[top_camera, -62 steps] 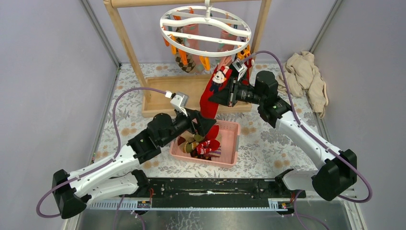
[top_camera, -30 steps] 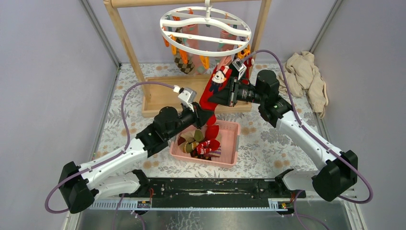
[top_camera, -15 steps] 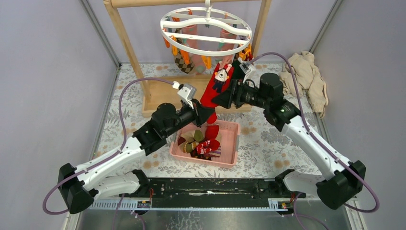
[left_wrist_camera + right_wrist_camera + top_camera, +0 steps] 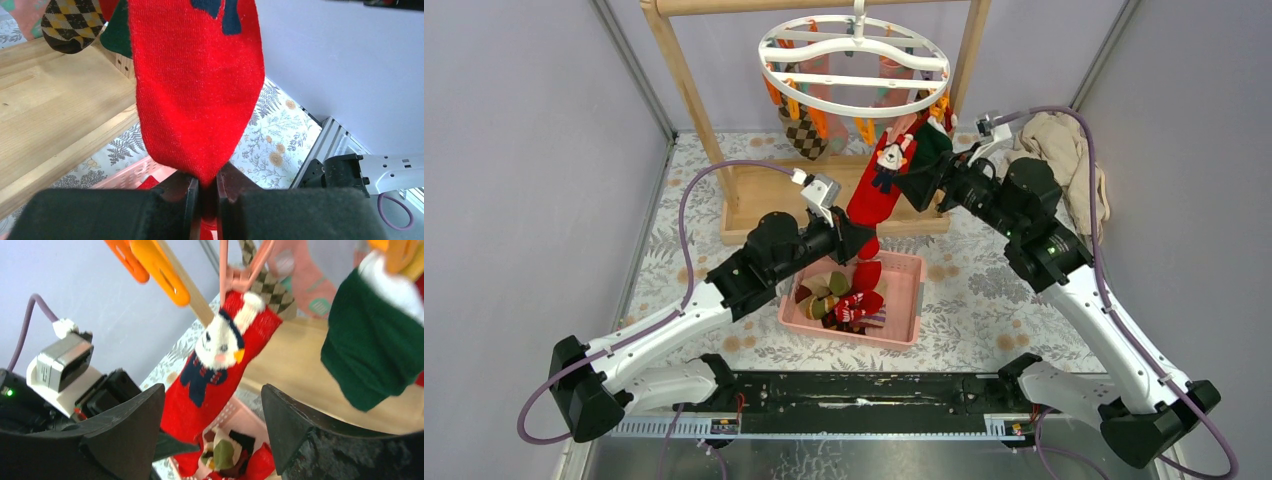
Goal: Remove the socks clipped to the hanger
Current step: Remove the sock from the hanger, then place the sock in the bin, then remove the sock from the hanger.
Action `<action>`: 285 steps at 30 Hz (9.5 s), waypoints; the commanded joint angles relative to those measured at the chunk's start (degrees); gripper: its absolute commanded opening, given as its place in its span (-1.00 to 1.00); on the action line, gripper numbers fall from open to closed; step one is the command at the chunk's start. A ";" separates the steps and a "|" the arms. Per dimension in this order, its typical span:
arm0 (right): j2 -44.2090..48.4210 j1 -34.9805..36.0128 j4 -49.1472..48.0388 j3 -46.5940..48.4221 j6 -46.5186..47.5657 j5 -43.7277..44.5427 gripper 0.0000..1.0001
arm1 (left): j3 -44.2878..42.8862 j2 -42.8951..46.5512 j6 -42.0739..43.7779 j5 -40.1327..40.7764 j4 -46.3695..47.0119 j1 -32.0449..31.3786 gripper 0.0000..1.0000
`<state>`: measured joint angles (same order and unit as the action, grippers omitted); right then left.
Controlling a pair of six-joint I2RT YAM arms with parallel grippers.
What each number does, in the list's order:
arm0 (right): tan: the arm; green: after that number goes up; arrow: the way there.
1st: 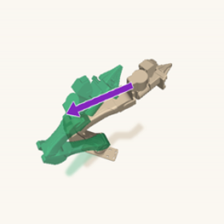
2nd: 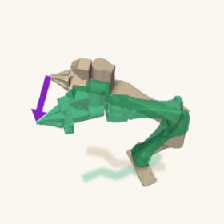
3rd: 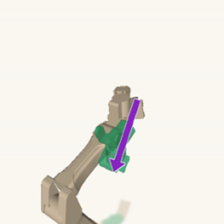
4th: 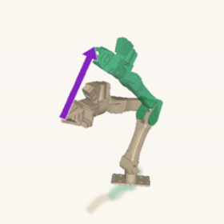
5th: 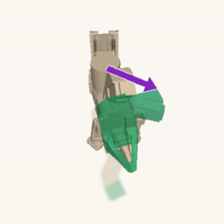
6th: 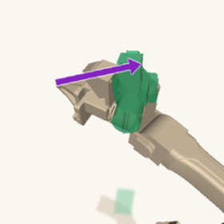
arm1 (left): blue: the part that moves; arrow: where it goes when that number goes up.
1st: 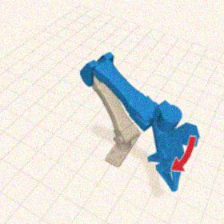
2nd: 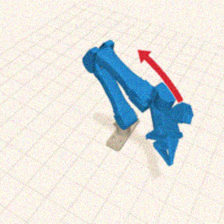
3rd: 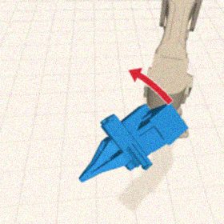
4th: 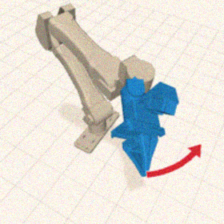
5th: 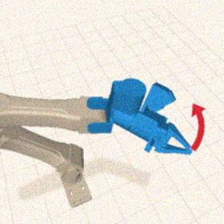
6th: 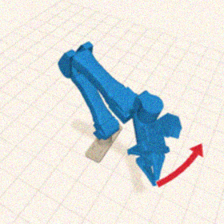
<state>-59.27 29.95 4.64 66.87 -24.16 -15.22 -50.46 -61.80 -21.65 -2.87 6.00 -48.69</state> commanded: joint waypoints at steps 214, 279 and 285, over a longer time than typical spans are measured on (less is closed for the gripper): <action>-16.67 -21.78 -39.41 -4.96 -28.71 -37.76 -0.63 | -8.19 -4.67 -0.88 16.88 -14.68 -4.70 0.97; -10.43 2.21 13.48 12.16 -6.23 -6.42 -0.64 | -19.35 0.95 2.96 14.47 -8.55 -5.33 0.79; -10.86 2.21 15.97 13.87 -5.09 -6.37 -0.64 | -26.39 -5.59 3.29 13.04 -7.88 -6.51 0.76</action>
<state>-70.72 31.55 18.13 77.17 -31.62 -22.87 -72.64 -63.90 -19.25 11.40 -2.17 -54.06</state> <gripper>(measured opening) 0.178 0.884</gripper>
